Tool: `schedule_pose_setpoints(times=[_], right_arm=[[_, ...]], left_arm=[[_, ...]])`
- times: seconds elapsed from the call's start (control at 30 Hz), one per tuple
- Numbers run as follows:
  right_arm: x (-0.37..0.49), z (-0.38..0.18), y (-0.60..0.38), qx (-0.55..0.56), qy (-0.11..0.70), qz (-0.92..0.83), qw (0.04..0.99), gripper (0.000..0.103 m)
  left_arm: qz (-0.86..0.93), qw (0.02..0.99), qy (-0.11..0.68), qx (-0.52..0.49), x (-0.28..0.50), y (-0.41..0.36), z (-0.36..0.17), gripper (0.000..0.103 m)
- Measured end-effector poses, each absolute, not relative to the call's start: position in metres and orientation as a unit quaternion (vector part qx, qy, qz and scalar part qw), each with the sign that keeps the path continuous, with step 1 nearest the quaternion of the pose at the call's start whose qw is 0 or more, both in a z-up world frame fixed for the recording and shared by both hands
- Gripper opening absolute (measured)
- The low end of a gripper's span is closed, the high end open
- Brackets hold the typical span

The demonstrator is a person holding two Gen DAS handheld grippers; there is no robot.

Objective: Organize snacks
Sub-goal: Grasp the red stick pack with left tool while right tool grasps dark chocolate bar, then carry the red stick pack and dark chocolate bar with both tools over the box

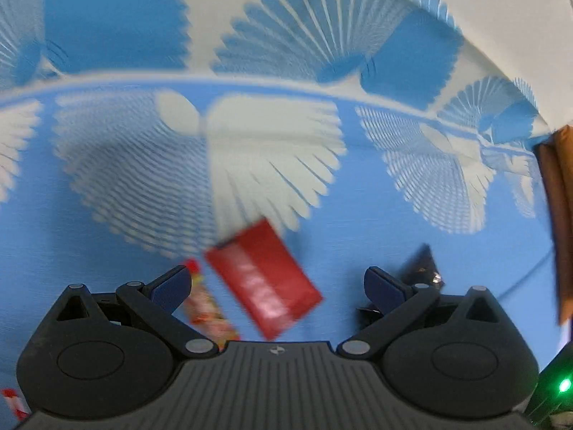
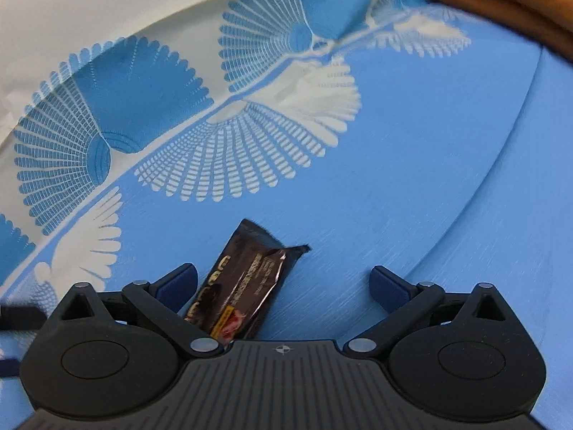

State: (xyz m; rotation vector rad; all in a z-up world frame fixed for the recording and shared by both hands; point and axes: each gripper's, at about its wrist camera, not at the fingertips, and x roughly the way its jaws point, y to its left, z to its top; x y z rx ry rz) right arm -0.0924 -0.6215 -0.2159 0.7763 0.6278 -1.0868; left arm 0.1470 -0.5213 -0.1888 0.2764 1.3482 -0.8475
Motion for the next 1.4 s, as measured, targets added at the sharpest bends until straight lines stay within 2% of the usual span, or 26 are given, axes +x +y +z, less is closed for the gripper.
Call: schedule_pose_setpoints(times=[0.2, 0.43, 0.53, 0.57, 0.6, 0.63, 0.67, 0.7, 0.8, 0.9, 1.13, 1.4], right_arm=[[-0.094, -0.219, -0.619, 0.339, 0.288, -0.487, 0.751, 0.103], [-0.082, -0.222, -0.618, 0.33, 0.282, -0.515, 0.739, 0.103], [-0.064, -0.227, -0.612, 0.282, 0.313, -0.526, 0.739, 0.103], [-0.059, -0.229, -0.607, 0.257, 0.326, -0.526, 0.743, 0.103], [-0.057, -0.23, -0.603, 0.238, 0.334, -0.52, 0.75, 0.101], [-0.057, -0.23, -0.6, 0.227, 0.336, -0.514, 0.756, 0.089], [-0.06, -0.228, -0.596, 0.223, 0.333, -0.505, 0.764, 0.078], [-0.062, -0.224, -0.59, 0.209, 0.332, -0.497, 0.774, 0.058], [-0.072, -0.219, -0.58, 0.199, 0.337, -0.487, 0.781, 0.053], [-0.092, -0.211, -0.578, 0.235, 0.314, -0.486, 0.781, 0.051], [-0.154, -0.156, -0.552, 0.274, 0.234, -0.505, 0.785, 0.051], [-0.213, -0.103, -0.448, 0.274, 0.227, -0.484, 0.799, 0.051]], left_arm=[[-0.365, 0.672, 0.636, 0.101, 0.146, -0.52, -0.22, 0.103], [-0.352, 0.674, 0.646, 0.072, 0.157, -0.508, -0.218, 0.103], [-0.327, 0.689, 0.64, 0.097, 0.147, -0.52, -0.217, 0.103], [-0.318, 0.697, 0.633, 0.111, 0.143, -0.522, -0.215, 0.098], [-0.305, 0.711, 0.62, 0.134, 0.138, -0.524, -0.213, 0.085], [-0.3, 0.72, 0.606, 0.156, 0.133, -0.524, -0.21, 0.076], [-0.305, 0.727, 0.59, 0.173, 0.129, -0.524, -0.206, 0.049], [-0.317, 0.727, 0.585, 0.169, 0.13, -0.521, -0.202, 0.031], [-0.338, 0.715, 0.599, 0.125, 0.141, -0.507, -0.19, 0.01], [-0.363, 0.72, 0.577, 0.132, 0.135, -0.498, -0.169, 0.003], [-0.42, 0.721, 0.531, 0.145, 0.1, -0.443, -0.115, 0.003], [-0.436, 0.721, 0.525, 0.12, 0.068, -0.307, -0.039, 0.003]])
